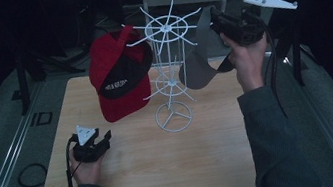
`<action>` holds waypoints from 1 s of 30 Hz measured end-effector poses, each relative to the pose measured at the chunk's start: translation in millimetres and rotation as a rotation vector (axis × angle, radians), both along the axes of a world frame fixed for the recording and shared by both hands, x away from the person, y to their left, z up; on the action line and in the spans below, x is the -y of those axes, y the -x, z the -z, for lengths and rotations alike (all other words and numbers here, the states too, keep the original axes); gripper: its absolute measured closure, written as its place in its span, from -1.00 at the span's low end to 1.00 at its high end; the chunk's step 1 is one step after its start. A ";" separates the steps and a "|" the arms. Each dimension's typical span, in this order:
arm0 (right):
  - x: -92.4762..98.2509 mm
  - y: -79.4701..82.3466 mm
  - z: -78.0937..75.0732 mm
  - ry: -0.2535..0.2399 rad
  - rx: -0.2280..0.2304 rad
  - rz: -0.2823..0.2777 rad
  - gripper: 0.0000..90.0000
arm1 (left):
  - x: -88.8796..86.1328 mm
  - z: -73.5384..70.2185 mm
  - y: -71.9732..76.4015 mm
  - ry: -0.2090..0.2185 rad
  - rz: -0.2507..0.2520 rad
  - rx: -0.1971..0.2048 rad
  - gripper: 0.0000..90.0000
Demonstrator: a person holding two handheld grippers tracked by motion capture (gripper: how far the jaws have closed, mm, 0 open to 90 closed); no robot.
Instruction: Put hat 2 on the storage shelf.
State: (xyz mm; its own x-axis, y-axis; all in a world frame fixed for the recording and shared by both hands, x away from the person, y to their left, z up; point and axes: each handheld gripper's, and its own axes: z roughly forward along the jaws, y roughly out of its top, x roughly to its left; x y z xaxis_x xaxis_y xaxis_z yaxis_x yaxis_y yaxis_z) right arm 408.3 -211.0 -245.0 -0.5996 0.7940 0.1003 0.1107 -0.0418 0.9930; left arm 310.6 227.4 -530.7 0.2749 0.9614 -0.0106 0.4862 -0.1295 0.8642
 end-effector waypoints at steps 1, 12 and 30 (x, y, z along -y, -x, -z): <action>0.0 -0.6 1.2 0.000 -0.001 -0.002 0.89 | -0.1 -0.1 0.1 0.000 0.000 0.000 0.16; 3.3 -5.5 14.7 0.020 -0.039 -0.002 0.88 | 0.5 0.3 -0.1 0.001 -0.001 0.001 0.16; 9.1 -5.9 34.2 0.032 -0.066 -0.027 0.60 | 0.5 0.2 0.1 0.003 -0.002 0.001 0.15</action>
